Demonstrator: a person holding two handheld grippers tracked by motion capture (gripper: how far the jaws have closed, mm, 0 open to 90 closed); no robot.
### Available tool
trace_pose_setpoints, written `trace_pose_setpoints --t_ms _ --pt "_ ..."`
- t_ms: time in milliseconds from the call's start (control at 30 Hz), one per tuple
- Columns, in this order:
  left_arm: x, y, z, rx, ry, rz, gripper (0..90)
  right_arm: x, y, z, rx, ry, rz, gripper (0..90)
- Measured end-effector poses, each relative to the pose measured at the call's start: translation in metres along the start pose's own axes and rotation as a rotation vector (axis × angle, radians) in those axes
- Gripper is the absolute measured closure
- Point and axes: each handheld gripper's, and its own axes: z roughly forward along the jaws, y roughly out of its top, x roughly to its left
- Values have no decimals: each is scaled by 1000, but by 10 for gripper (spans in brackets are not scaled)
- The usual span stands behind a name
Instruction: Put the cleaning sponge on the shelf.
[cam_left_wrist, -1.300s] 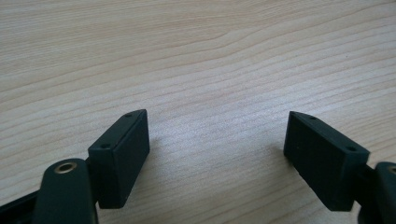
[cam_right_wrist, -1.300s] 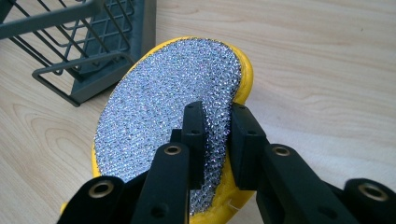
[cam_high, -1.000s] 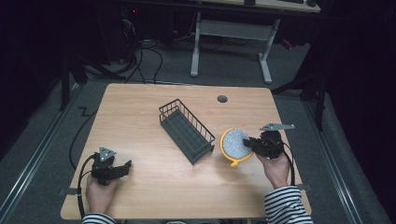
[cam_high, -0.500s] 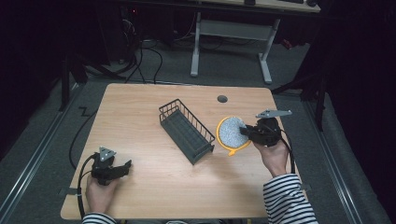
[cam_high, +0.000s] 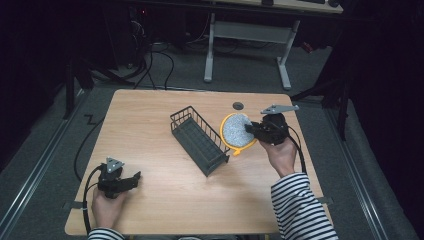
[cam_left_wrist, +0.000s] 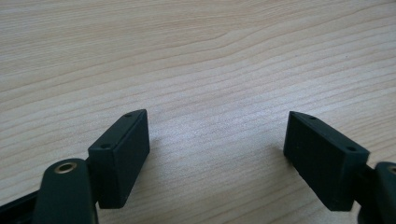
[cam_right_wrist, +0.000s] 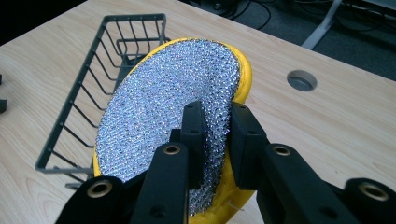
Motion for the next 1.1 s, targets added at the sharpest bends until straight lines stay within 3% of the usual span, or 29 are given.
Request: trace_pose_setpoints --t_ms 300,1100 --pt "0 0 0 -1 0 0 234 13 17 24 0 27 -20 778" --pt "0 0 0 -2 -1 -1 234 40 22 68 56 49 -61 767"
